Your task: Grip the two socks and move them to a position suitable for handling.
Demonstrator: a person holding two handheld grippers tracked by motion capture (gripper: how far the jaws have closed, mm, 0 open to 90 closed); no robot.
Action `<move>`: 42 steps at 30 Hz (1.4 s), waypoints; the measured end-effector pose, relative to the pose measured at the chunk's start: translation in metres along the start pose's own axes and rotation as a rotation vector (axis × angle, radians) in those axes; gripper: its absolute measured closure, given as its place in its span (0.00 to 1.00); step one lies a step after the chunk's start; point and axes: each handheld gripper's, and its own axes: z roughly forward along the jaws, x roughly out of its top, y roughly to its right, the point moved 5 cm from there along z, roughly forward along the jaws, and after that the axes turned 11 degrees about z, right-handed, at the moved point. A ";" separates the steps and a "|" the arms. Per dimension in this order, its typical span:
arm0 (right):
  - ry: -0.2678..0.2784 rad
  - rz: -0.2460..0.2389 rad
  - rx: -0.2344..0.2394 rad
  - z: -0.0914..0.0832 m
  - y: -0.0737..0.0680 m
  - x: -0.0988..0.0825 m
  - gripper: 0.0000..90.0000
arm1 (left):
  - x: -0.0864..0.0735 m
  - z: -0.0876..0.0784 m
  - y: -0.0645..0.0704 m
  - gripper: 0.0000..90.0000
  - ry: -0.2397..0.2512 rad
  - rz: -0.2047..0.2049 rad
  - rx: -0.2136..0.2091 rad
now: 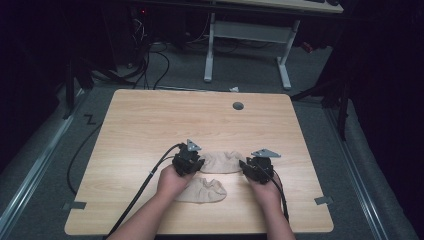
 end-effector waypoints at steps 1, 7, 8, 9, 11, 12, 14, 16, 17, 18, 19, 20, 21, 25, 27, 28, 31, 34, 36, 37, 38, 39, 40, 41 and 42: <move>-0.002 -0.001 0.001 0.000 0.000 0.000 0.74 | 0.000 0.000 0.001 0.83 -0.001 0.004 0.000; -0.007 -0.018 0.007 0.000 -0.003 -0.001 0.89 | 0.000 -0.001 0.005 0.95 0.005 0.045 0.034; -0.006 -0.029 0.006 0.000 -0.003 -0.001 0.90 | 0.000 -0.001 0.006 0.96 0.007 0.053 0.043; -0.007 -0.032 0.006 -0.001 -0.004 -0.002 0.92 | 0.000 -0.002 0.006 0.96 0.018 0.059 0.051; -0.001 -0.047 -0.003 -0.002 -0.005 -0.001 0.95 | 0.000 -0.005 0.007 0.96 0.040 0.059 0.061; 0.005 -0.050 -0.001 -0.002 -0.005 -0.001 0.95 | 0.000 -0.008 0.007 0.96 0.052 0.061 0.066; 0.022 -0.056 0.006 -0.006 -0.006 0.001 0.96 | 0.002 -0.012 0.007 0.96 0.070 0.058 0.070; 0.047 -0.068 0.015 -0.010 -0.010 0.002 0.96 | 0.003 -0.015 0.007 0.96 0.080 0.056 0.070; 0.060 -0.071 0.018 -0.012 -0.013 0.003 0.96 | 0.004 -0.018 0.007 0.96 0.092 0.056 0.075; 0.060 -0.071 0.018 -0.012 -0.013 0.003 0.96 | 0.004 -0.018 0.007 0.96 0.092 0.056 0.075; 0.067 -0.080 0.021 -0.014 -0.014 0.003 0.96 | 0.004 -0.020 0.007 0.96 0.094 0.057 0.077; 0.072 -0.081 0.025 -0.016 -0.016 0.003 0.96 | 0.004 -0.020 0.007 0.96 0.094 0.059 0.080; 0.078 -0.088 0.026 -0.016 -0.017 0.003 0.96 | 0.004 -0.021 0.007 0.96 0.096 0.058 0.082; 0.085 -0.101 0.032 -0.019 -0.022 0.002 0.96 | 0.002 -0.026 0.005 0.96 0.109 0.050 0.083; 0.089 -0.113 0.034 -0.019 -0.024 0.002 0.96 | 0.002 -0.030 0.004 0.96 0.124 0.047 0.082; 0.091 -0.114 0.036 -0.020 -0.025 0.002 0.96 | 0.001 -0.031 0.004 0.96 0.126 0.049 0.081; 0.098 -0.113 0.040 -0.021 -0.026 0.003 0.96 | 0.000 -0.034 0.002 0.96 0.131 0.041 0.082; 0.107 -0.113 0.046 -0.022 -0.027 0.004 0.96 | 0.000 -0.036 0.001 0.96 0.139 0.034 0.081; 0.111 -0.120 0.048 -0.022 -0.028 0.004 0.96 | 0.000 -0.036 0.000 0.96 0.140 0.034 0.079; 0.113 -0.118 0.048 -0.022 -0.029 0.004 0.96 | -0.001 -0.036 -0.001 0.96 0.142 0.035 0.081; 0.114 -0.120 0.048 -0.022 -0.029 0.004 0.96 | -0.001 -0.036 -0.001 0.96 0.144 0.033 0.084; 0.121 -0.126 0.046 -0.023 -0.029 0.004 0.96 | -0.001 -0.036 -0.002 0.96 0.146 0.031 0.082; 0.128 -0.124 0.042 -0.023 -0.030 0.004 0.96 | -0.001 -0.036 -0.002 0.96 0.147 0.033 0.085; 0.138 -0.122 0.039 -0.025 -0.031 0.005 0.96 | -0.001 -0.037 -0.001 0.96 0.154 0.031 0.087; 0.138 -0.122 0.039 -0.025 -0.031 0.005 0.96 | -0.001 -0.038 -0.001 0.96 0.154 0.033 0.085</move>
